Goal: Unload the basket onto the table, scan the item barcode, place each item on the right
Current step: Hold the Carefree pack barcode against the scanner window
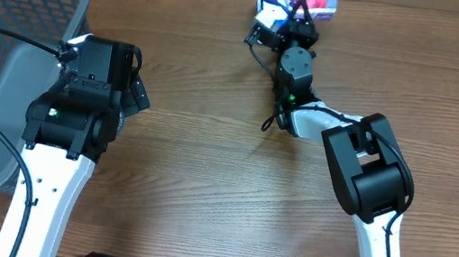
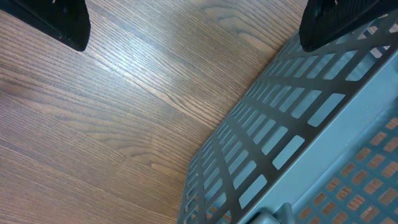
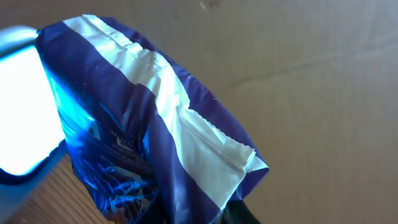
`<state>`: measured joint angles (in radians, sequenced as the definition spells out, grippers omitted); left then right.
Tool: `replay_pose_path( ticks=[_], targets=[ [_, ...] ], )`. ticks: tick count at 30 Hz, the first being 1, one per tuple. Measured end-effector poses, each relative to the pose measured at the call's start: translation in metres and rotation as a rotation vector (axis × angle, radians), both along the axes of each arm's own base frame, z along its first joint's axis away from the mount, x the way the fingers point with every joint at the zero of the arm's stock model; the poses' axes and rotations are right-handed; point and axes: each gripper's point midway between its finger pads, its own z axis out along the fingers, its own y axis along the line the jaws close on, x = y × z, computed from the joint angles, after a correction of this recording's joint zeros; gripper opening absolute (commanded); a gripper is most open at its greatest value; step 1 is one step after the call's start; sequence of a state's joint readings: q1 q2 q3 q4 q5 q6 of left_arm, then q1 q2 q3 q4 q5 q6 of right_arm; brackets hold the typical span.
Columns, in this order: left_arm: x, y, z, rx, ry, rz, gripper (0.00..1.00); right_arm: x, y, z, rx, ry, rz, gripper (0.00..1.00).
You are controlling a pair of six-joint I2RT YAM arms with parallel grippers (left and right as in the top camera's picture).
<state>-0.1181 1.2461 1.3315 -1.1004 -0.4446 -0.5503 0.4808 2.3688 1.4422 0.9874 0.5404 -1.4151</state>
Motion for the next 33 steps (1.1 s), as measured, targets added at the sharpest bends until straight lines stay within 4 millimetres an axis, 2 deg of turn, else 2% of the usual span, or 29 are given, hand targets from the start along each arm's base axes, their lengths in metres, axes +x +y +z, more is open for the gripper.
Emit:
replay_pose_path(
  ticks=[3, 19, 33],
  targets=[
    [0.000, 0.000, 0.000, 0.000, 0.000, 0.000, 1.00, -0.002, 0.009, -0.001, -0.011, 0.008, 0.019, 0.04],
    [0.000, 0.000, 0.000, 0.000, 0.000, 0.000, 1.00, 0.000, 0.014, -0.003, -0.056, 0.018, 0.050, 0.04],
    [0.000, 0.000, 0.000, 0.000, 0.000, 0.000, 1.00, 0.015, -0.010, 0.001, -0.067, 0.008, 0.071, 0.04]
  ],
)
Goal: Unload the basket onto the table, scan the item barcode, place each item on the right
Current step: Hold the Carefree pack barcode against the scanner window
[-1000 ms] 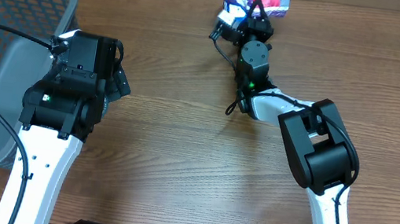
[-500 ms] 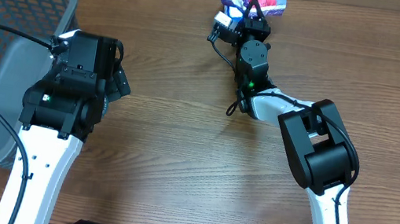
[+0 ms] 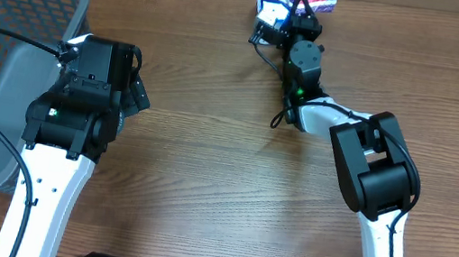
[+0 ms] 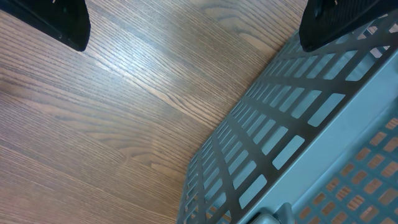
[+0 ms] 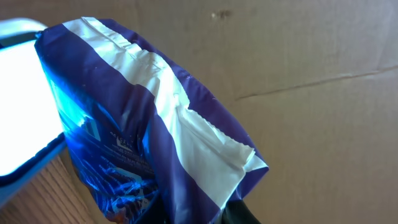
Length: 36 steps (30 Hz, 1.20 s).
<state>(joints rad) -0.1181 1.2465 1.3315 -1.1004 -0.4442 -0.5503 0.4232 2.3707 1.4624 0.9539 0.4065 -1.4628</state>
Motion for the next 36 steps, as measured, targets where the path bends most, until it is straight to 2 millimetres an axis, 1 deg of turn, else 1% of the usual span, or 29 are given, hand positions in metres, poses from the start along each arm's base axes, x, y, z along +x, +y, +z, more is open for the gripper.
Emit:
replay_pose_path(
  ticks=[5, 8, 11, 14, 15, 17, 18, 20, 22, 32, 34, 36],
  targets=[
    [0.000, 0.000, 0.000, 0.000, 0.000, 0.000, 1.00, 0.004, -0.007, -0.003, -0.010, 0.002, 0.012, 0.04],
    [0.000, 0.000, 0.000, 0.000, 0.000, 0.000, 0.99, 0.005, -0.006, -0.003, -0.015, 0.000, 0.029, 0.04],
    [0.000, 0.000, 0.000, 0.000, 0.000, 0.000, 0.99, 0.006, -0.003, 0.001, -0.014, -0.016, 0.050, 0.04],
    [0.000, 0.000, 0.000, 0.000, 0.000, 0.000, 1.00, 0.009, 0.002, 0.012, -0.006, -0.041, 0.066, 0.04],
    [0.000, 0.000, 0.000, 0.000, 0.000, 0.000, 1.00, 0.011, 0.003, 0.020, 0.000, -0.059, 0.068, 0.04],
    [0.000, 0.000, 0.000, 0.000, 0.000, 0.000, 0.99, 0.012, 0.004, 0.027, 0.004, -0.072, 0.072, 0.04],
    [0.000, 0.000, 0.000, 0.000, 0.000, 0.000, 0.99, 0.014, 0.006, 0.035, 0.010, -0.090, 0.079, 0.04],
    [0.000, 0.000, 0.000, 0.000, 0.000, 0.000, 1.00, 0.015, 0.010, 0.046, 0.016, -0.113, 0.095, 0.04],
    [0.000, 0.000, 0.000, 0.000, 0.000, 0.000, 0.99, 0.016, 0.013, 0.051, 0.017, -0.126, 0.112, 0.04],
    [0.000, 0.000, 0.000, 0.000, 0.000, 0.000, 1.00, 0.015, 0.024, 0.046, 0.002, -0.114, 0.173, 0.04],
    [0.000, 0.000, 0.000, 0.000, 0.000, 0.000, 1.00, 0.015, 0.028, 0.039, -0.004, -0.105, 0.196, 0.04],
    [0.000, 0.000, 0.000, 0.000, 0.000, 0.000, 0.99, 0.015, 0.033, 0.028, -0.018, -0.085, 0.222, 0.04]
  ],
)
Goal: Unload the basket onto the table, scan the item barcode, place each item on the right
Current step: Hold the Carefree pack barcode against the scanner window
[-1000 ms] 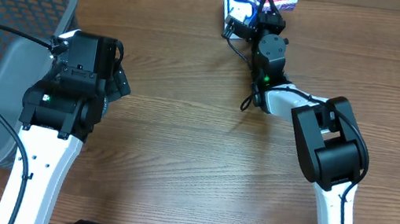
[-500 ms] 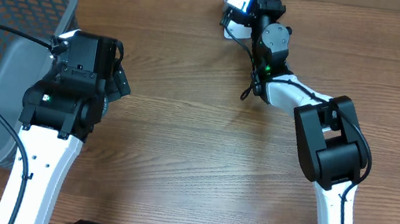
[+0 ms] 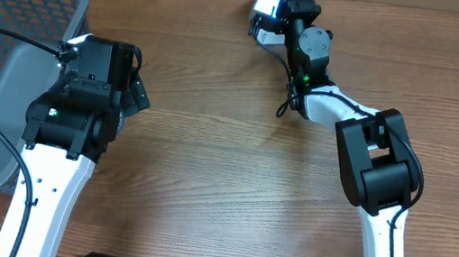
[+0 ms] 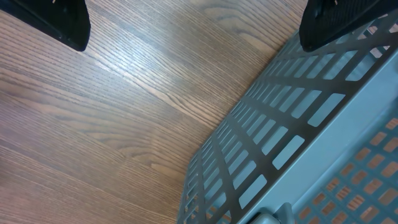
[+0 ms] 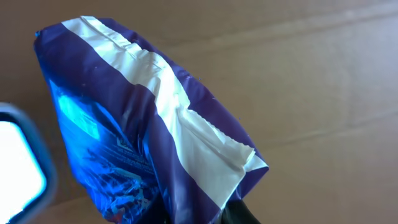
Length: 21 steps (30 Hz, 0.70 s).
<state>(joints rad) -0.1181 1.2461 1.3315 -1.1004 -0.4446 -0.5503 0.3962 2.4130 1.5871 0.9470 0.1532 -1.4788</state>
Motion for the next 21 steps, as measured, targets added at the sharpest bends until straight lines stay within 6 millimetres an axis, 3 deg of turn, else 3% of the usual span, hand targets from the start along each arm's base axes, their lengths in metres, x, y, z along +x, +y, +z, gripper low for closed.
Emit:
replay_pose_path(
  ticks=[5, 14, 21],
  targets=[
    [0.000, 0.000, 0.000, 0.000, 0.000, 0.000, 0.99, 0.001, 0.005, -0.020, -0.032, 0.021, 0.031, 0.04],
    [0.000, 0.000, 0.000, 0.000, 0.000, 0.000, 1.00, 0.007, -0.011, -0.011, -0.060, -0.018, 0.008, 0.04],
    [0.000, 0.000, 0.000, 0.000, 0.000, 0.000, 1.00, 0.013, -0.016, 0.007, -0.058, -0.056, -0.007, 0.04]
  ],
)
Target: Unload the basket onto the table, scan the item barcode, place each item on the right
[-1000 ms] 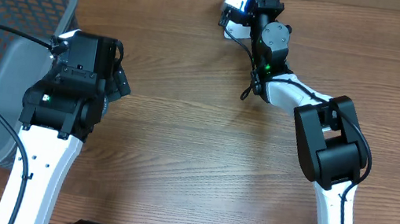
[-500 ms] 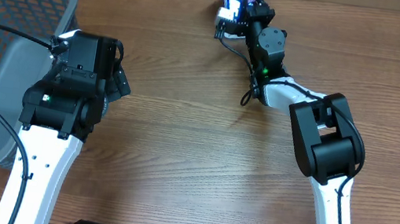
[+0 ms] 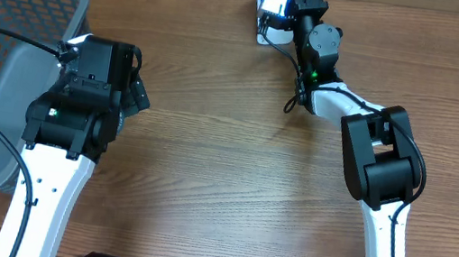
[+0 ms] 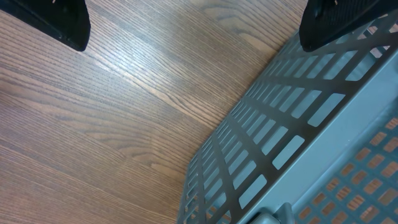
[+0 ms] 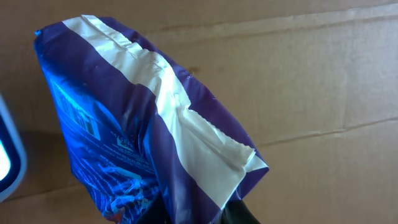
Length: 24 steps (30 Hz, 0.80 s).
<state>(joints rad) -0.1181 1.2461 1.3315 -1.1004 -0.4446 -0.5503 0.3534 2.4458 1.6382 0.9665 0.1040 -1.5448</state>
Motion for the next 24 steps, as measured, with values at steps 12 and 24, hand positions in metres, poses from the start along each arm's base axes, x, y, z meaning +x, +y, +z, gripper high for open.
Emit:
replay_pose_path(
  ticks=[12, 24],
  targets=[
    [0.000, 0.000, 0.000, 0.000, 0.000, 0.000, 0.99, 0.005, -0.003, -0.022, -0.016, 0.086, -0.015, 0.04],
    [0.000, 0.000, 0.000, 0.000, 0.000, 0.000, 1.00, 0.009, -0.015, -0.025, -0.016, 0.114, -0.076, 0.04]
  ],
)
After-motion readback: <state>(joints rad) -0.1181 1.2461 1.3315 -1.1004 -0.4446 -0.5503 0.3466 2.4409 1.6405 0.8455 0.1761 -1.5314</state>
